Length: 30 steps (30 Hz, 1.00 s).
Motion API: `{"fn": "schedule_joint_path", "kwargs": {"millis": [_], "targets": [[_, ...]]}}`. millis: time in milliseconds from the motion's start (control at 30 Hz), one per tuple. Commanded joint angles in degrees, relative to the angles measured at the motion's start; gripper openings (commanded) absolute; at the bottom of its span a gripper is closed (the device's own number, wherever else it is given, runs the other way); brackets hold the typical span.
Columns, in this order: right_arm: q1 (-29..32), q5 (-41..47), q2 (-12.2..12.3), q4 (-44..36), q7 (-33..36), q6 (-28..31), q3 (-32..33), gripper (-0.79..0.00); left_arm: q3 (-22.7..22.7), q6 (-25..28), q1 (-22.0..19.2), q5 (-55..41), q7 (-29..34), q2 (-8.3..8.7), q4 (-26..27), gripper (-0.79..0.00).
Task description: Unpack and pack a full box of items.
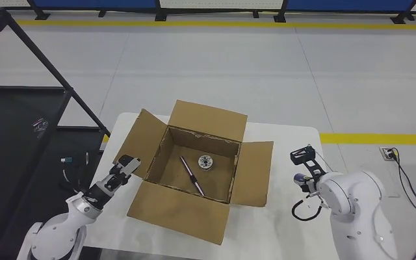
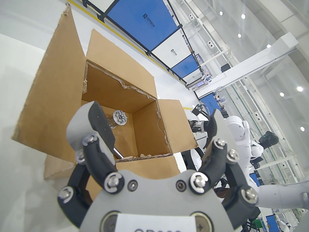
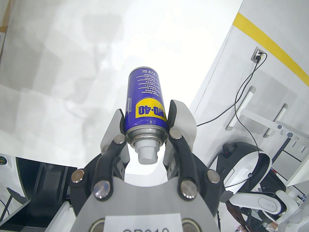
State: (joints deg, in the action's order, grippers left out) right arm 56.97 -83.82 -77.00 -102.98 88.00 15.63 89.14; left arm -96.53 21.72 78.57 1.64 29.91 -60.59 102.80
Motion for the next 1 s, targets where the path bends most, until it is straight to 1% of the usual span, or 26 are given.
{"fn": "schedule_joint_path", "kwargs": {"millis": [0, 33, 100, 167, 267, 400, 500, 667, 767, 900, 933, 967], "targets": [[0.0, 0.0, 0.0, 0.1, 0.0, 0.0, 0.0, -0.6, -0.4, 0.0, 0.2, -0.2, -0.1, 0.04, -0.3, 0.0], [0.0, 0.0, 0.0, 0.1, 0.0, 0.0, 0.0, -0.785, -0.5, 0.1, 0.4, -0.2, -0.1, 0.06, -0.4, 0.0], [0.0, 0.0, 0.0, 0.1, 0.0, 0.0, 0.0, -0.785, -0.7, 0.3, 0.6, -0.4, 0.0, 0.09, -0.5, 0.0], [0.7, -1.4, 0.1, 0.9, -1.7, -0.3, -0.3, -0.785, -0.9, 0.5, 0.7, -0.5, 0.0, 0.11, -0.6, 0.0], [-0.9, -1.5, 0.2, 3.8, 0.0, -1.2, -1.1, -0.785, -1.1, 0.5, 1.0, -0.7, 0.1, 0.16, -0.6, 0.0], [-4.4, -1.4, 0.4, 11.3, 0.0, -1.7, -1.3, -0.785, -1.6, 0.7, 1.2, -0.8, 0.3, 0.25, -0.6, 0.0], [-7.3, -1.4, 0.7, 17.4, 0.0, 0.5, -2.1, -0.785, -2.0, 0.9, 1.4, -1.1, 0.6, 0.32, -0.5, 0.0], [-12.3, -1.6, 1.4, 26.6, 0.0, 0.7, -4.3, -0.785, -2.3, 1.0, 1.8, -1.2, 0.8, 0.41, -0.3, 0.0], [-14.5, -0.5, 1.8, 30.4, 0.0, 0.7, -5.2, -0.785, -2.6, 1.2, 2.1, -1.4, 1.0, 0.46, -0.2, 0.0], [-16.4, 1.1, 2.5, 33.2, 0.0, 0.7, -6.4, -0.785, -2.9, 1.4, 2.4, -1.4, 1.0, 0.52, -0.3, 0.0], [-16.8, 1.2, 2.7, 33.7, 0.0, 0.7, -6.7, -0.754, -2.9, 1.5, 2.5, -1.5, 1.0, 0.53, -0.2, 0.0], [-17.1, 1.6, 2.9, 33.9, 0.0, 0.7, -7.1, -0.465, -2.9, 1.5, 2.6, -1.5, 1.0, 0.54, -0.2, 0.0]]}}
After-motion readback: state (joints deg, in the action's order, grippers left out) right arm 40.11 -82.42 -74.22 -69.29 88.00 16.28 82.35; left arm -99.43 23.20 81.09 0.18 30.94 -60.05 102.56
